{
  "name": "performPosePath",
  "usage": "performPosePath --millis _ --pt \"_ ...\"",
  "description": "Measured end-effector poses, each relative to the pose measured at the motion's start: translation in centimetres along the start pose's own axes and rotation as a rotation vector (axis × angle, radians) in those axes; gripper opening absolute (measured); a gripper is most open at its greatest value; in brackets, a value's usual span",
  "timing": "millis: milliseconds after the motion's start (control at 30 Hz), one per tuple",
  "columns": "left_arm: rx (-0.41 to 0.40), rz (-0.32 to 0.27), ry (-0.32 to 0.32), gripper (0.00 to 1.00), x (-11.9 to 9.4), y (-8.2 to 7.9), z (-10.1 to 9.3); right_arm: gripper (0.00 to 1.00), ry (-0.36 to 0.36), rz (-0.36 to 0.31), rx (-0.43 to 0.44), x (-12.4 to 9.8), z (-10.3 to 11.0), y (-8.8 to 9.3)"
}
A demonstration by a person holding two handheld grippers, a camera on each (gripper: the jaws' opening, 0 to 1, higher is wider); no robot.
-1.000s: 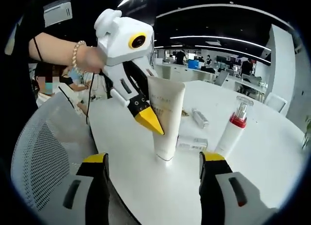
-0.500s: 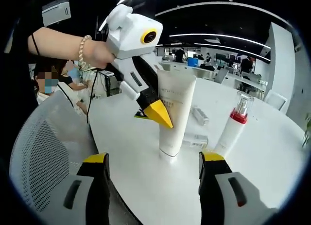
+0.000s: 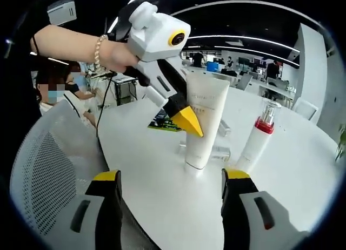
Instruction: Arrange the skincare products in the storage area until every visible bottle or jar stands upright without overlapping.
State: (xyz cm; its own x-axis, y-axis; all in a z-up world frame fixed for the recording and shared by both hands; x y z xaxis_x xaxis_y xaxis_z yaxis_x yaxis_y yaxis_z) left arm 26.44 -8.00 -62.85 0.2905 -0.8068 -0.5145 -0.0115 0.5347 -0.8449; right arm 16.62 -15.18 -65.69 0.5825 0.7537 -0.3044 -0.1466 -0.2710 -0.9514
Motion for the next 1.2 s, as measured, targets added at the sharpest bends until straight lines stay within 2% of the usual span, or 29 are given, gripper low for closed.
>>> performPosePath --millis 467,933,1200 --pt "0.038 0.0 0.002 0.2 1.4 -0.6 2.5 0.75 0.037 0.006 0.012 -0.1 -0.6 0.2" --pt "-0.006 -0.022 0.002 0.2 3.0 -1.1 5.3 0.74 0.037 0.029 0.008 0.0 -0.6 0.5" --pt "-0.023 -0.043 0.002 0.2 3.7 -1.2 5.9 0.74 0.037 0.032 0.012 0.0 -0.6 0.6"
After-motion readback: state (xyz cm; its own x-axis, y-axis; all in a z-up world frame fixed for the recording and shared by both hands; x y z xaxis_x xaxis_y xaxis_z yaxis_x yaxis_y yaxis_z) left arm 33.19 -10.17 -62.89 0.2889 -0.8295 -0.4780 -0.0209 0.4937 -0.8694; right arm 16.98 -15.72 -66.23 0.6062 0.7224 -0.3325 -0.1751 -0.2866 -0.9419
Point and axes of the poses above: the point that each gripper's makers call its tool centre point, and the gripper's own axes: x roughly forward along the fingers, z roughly to its left, y roughly out of its underside, the point moved 4 cm from there along -x, roughly backward along the fingers, and after that the axes turned 11 degrees about -z, right-handed, at the moved point
